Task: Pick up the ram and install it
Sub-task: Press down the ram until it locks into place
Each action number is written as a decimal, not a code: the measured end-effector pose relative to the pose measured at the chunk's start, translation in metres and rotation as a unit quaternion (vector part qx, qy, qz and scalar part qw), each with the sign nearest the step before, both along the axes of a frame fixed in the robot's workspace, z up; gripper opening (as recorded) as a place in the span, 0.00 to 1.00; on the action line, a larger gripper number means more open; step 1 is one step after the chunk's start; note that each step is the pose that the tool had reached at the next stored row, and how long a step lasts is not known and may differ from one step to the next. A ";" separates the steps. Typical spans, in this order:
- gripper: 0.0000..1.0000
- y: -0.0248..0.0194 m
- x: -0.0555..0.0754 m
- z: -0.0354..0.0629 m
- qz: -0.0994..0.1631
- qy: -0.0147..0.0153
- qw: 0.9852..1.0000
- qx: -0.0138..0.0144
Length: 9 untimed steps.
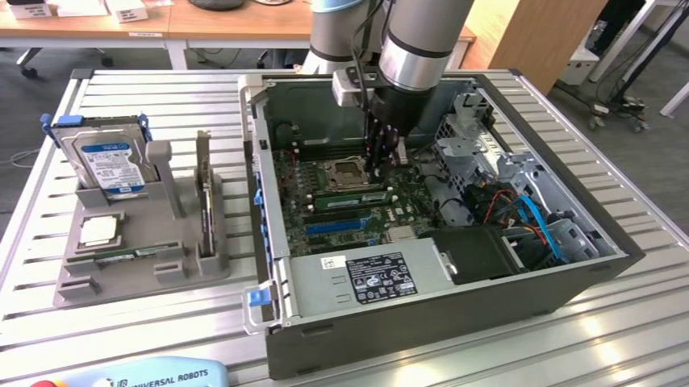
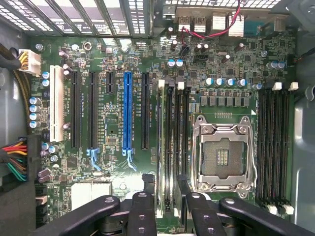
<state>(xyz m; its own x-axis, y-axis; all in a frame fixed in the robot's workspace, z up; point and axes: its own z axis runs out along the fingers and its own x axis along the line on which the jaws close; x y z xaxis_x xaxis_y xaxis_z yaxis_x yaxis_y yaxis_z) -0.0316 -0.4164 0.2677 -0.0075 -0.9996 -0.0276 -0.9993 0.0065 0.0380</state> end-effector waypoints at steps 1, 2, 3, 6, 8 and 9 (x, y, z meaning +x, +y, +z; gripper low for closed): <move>0.31 0.0000 0.000 0.0000 0.000 0.000 1.000 0.000; 0.31 0.0000 0.000 0.0000 0.000 0.000 1.000 0.000; 0.31 0.0000 0.000 0.0000 0.000 0.000 1.000 0.000; 0.29 0.0000 0.000 0.0000 0.000 0.000 1.000 0.000; 0.17 0.0000 0.000 0.0000 0.000 0.000 1.000 0.000; 0.17 0.0000 0.000 0.0000 0.000 0.000 1.000 0.000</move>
